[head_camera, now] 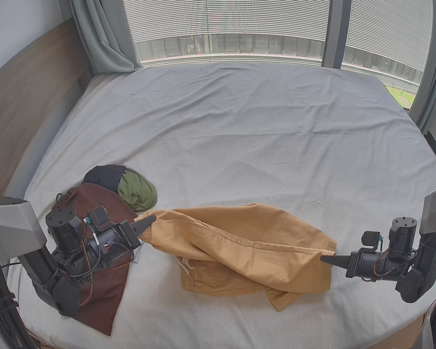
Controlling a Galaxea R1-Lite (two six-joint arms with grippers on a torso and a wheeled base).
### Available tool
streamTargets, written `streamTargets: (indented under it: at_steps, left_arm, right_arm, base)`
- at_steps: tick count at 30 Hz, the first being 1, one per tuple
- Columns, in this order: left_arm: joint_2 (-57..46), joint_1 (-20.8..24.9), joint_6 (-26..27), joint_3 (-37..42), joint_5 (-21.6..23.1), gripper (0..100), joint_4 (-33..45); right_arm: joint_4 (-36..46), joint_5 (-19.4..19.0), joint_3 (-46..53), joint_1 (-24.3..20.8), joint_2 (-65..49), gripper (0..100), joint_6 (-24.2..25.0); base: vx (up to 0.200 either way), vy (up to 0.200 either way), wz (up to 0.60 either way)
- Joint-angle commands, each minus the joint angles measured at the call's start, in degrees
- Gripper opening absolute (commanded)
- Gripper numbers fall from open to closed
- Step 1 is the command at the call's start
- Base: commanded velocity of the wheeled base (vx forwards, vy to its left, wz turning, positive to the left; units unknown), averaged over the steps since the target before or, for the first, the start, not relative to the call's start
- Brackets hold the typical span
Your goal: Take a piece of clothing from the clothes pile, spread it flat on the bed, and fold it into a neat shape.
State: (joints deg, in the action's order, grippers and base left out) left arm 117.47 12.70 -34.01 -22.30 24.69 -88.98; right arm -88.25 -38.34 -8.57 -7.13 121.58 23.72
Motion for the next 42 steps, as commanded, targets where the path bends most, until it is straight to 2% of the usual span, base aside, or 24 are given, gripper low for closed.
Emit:
streamTargets:
  at_steps: [1,17,27,39,40,42]
  left_arm:
    - [0.57,0.04,0.00,-0.20,0.01,0,-0.05]
    - [0.48,0.13,0.09,0.06,0.01,0,-0.05]
    - [0.39,0.13,0.09,0.06,0.10,0,-0.05]
    - [0.39,0.13,0.09,-0.03,0.10,0,-0.05]
    - [0.39,0.13,0.09,-0.03,0.10,0,-0.05]
    - [0.48,0.13,0.00,-0.03,0.10,0,-0.05]
  right_arm:
    - [0.01,-0.07,0.31,-0.16,0.59,100,0.01]
    - [0.01,0.28,-2.42,-2.10,1.29,100,1.06]
    - [-0.08,0.55,-5.40,-4.91,2.35,100,8.27]
    - [-0.17,0.81,-6.81,-5.26,3.14,100,11.78]
    - [-0.17,0.81,-6.81,-5.26,3.14,0,11.87]
    - [-0.08,0.81,-6.72,-5.26,3.14,0,11.87]
  base:
    - [0.000,0.000,0.00]
    - [0.000,0.000,0.00]
    - [0.000,0.000,0.00]
    - [0.000,0.000,0.00]
    - [0.000,0.000,0.00]
    - [0.000,0.000,0.00]
